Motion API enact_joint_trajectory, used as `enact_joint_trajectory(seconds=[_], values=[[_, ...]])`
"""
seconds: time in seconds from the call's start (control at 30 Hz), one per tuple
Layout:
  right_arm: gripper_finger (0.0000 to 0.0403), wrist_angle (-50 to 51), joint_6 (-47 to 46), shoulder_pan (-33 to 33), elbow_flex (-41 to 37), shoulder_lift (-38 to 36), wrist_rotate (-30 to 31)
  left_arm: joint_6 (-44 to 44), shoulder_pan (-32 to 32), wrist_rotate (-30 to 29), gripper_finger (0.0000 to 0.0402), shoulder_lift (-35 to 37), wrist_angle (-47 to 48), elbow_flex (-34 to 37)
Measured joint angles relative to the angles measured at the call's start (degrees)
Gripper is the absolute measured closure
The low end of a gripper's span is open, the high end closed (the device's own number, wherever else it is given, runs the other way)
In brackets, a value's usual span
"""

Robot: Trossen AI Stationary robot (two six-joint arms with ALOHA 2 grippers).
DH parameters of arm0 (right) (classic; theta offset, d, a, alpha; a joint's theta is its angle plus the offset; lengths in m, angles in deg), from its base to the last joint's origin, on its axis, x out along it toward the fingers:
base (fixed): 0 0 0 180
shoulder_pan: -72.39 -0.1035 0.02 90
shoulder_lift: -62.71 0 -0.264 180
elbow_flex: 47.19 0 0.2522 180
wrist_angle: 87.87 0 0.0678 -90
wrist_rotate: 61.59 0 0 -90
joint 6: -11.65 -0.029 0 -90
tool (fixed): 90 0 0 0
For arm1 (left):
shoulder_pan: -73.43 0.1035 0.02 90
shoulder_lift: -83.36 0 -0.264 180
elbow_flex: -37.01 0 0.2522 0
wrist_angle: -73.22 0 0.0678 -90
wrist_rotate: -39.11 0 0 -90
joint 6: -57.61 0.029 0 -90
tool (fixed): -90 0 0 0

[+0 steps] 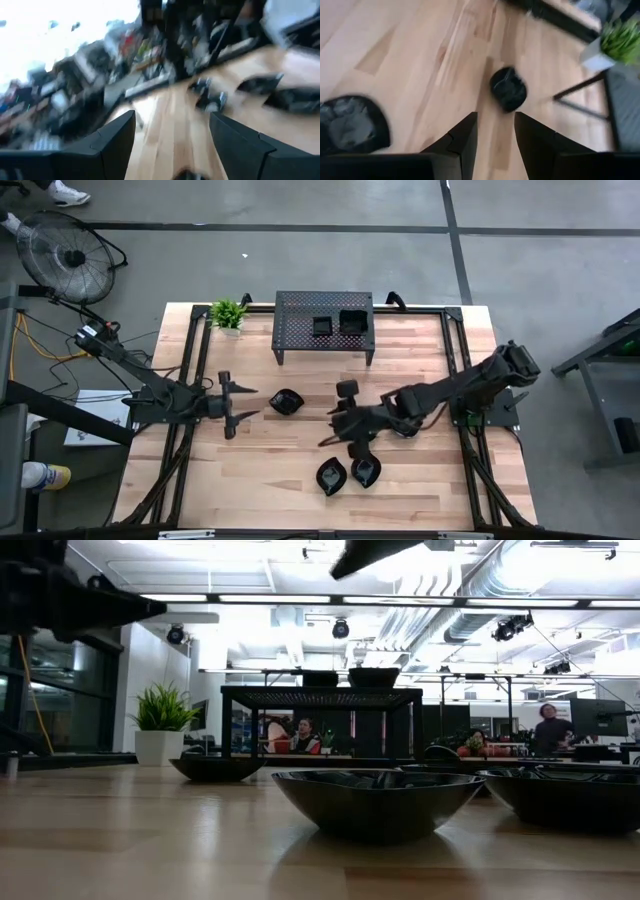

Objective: Pick & Place Mini shaped plates
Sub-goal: Put the leaf-shaped plate on the shelf

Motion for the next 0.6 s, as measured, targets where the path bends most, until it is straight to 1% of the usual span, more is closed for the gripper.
enact_joint_trajectory(seconds=[0.17, 0.37, 0.43, 0.53, 0.6], values=[[0.0279, 0.59, -4.56, -2.54, -2.87, 1.48, -0.52, 7.21, 0.0, 5.25, 0.0151, 0.07, -4.16, 0.07], [0.0279, 0.51, -5.08, -5.39, -5.08, 4.29, 0.57, 9.24, 0.03, 4.86, 0.0151, 0.46, -3.81, 0.15], [0.0279, 0.33, -5.84, -6.16, -5.08, 4.61, 1.7, 10.57, 0.01, 3.72, 0.0151, 0.96, -3.69, 0.17], [0.0279, 0.39, -8.51, -7.19, -5.06, 4.64, 2.47, 12.75, 0.05, 2.01, 0.0151, 3.1, -3.13, 0.22], [0.0279, 1.35, -10.66, -7.95, -5.06, 4.64, 2.61, 13.97, 0.03, 3.45, 0.0151, 5.3, -2.07, 0.22]])
